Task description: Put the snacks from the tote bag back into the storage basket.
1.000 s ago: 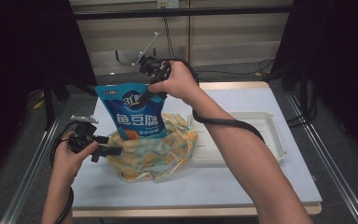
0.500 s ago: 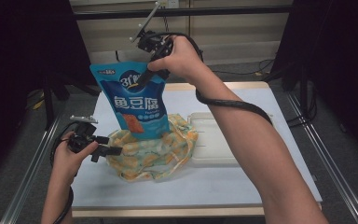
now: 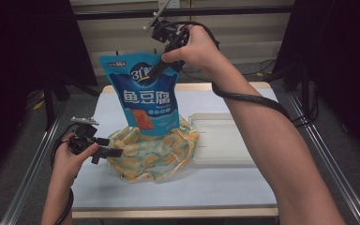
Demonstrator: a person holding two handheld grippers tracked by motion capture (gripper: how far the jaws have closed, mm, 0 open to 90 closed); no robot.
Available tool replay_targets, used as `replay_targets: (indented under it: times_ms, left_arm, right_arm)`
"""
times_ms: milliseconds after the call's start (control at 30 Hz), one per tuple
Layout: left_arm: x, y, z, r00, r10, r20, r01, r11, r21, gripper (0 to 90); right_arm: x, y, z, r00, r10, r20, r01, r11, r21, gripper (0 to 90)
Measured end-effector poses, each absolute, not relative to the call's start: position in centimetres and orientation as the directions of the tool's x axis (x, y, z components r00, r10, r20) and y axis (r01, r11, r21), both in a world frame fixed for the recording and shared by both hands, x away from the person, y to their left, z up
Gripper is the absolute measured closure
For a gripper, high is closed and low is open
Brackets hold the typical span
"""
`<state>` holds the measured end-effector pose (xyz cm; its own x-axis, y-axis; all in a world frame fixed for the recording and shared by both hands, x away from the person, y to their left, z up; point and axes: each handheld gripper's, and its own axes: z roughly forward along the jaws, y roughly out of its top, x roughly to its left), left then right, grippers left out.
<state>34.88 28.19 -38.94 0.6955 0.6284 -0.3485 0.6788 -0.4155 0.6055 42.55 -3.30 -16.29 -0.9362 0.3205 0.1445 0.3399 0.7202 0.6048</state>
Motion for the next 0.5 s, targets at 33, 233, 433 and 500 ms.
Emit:
replay_targets:
  times_ms: [33, 233, 433, 500]
  left_arm:
    - [34.9, 28.2, -38.9, 0.693, 0.629, -0.352, 0.680, -0.410, 0.607, 7.4]
    - [35.0, 27.9, -38.8, 0.695, 0.631, -0.345, 0.677, -0.413, 0.610, 7.4]
    - [35.4, 27.6, -38.6, 0.707, 0.618, -0.344, 0.668, -0.423, 0.613, 7.0]
    - [35.5, 27.6, -38.5, 0.711, 0.617, -0.337, 0.663, -0.429, 0.614, 6.9]
  right_arm:
    - [42.5, -3.6, -16.3, -0.937, 0.325, 0.130, 0.334, 0.718, 0.610, 90.0]
    - [42.2, -5.5, -16.2, -0.933, 0.340, 0.121, 0.338, 0.704, 0.625, 90.0]
    - [41.8, -7.6, -16.2, -0.919, 0.373, 0.125, 0.367, 0.697, 0.616, 90.0]
    - [41.7, -8.3, -16.2, -0.917, 0.379, 0.125, 0.372, 0.695, 0.615, 90.0]
